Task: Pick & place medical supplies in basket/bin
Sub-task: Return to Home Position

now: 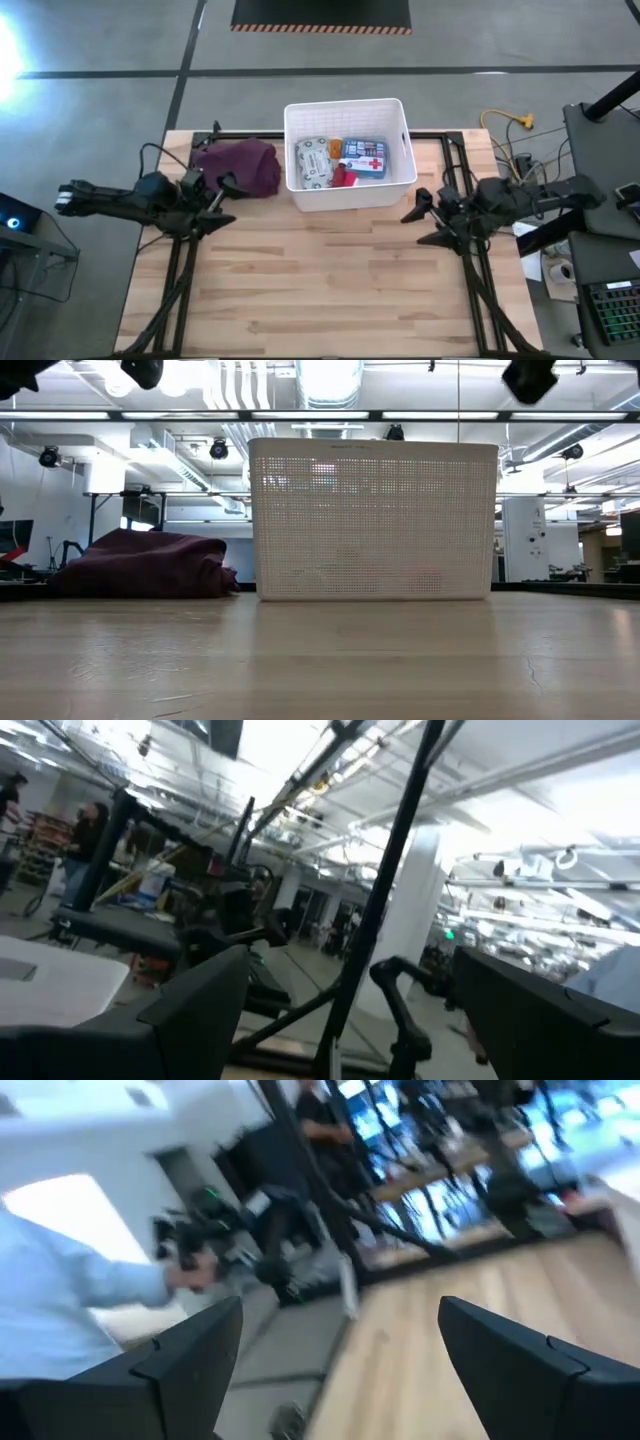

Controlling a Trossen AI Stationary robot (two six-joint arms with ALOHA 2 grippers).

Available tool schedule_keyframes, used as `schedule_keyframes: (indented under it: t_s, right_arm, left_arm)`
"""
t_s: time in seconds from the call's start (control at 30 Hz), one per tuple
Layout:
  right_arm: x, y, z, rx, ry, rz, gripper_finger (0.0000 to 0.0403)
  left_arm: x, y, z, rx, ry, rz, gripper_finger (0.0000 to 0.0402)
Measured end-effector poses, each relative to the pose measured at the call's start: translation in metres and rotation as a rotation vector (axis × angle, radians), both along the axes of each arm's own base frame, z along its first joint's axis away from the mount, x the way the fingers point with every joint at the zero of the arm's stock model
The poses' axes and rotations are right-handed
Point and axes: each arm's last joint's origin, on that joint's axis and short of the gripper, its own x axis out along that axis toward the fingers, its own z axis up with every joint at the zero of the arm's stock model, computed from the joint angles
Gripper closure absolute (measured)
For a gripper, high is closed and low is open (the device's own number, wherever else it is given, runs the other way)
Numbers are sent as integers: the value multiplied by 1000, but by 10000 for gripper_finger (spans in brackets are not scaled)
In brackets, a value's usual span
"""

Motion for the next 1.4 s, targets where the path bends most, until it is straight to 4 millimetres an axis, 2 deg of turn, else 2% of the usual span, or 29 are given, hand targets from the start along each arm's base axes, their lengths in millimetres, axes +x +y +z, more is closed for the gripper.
schedule_keyframes:
  t_s: [0.13,0.33,0.53,0.67,0.73,0.83,0.87,1.1,1.2,1.3,1.4]
  right_arm:
    - [-1,-11,-8,-21,72,-70,76]
    - [-18,-11,-1,-56,-42,-120,76]
    - [-31,-11,-22,-42,-61,-199,76]
    - [-41,-13,-34,-41,-93,-216,76]
    - [-46,-14,-41,-50,-123,-219,76]
    - [-52,-15,-52,-65,-174,-218,76]
    - [-53,-15,-58,-66,-181,-223,76]
    - [-42,-14,-90,-72,-306,-271,76]
    - [-41,-14,-88,-78,-316,-291,76]
    - [-44,-15,-86,-102,-352,-307,76]
    - [-43,-16,-87,-124,-339,-339,76]
  left_arm:
    - [-2,3,-5,26,6,-30,69]
    - [-20,3,-25,51,-23,-69,69]
    - [-42,4,-49,49,-99,-64,69]
    - [-52,6,-65,33,-21,-26,69]
    - [-49,7,-73,23,68,15,69]
    - [-49,8,-67,23,87,41,69]
    - [-45,9,-70,19,112,64,69]
    - [-39,10,-90,25,56,106,69]
    - [-38,10,-103,33,53,106,69]
    - [-37,10,-108,36,139,110,69]
    - [-37,10,-108,36,150,115,69]
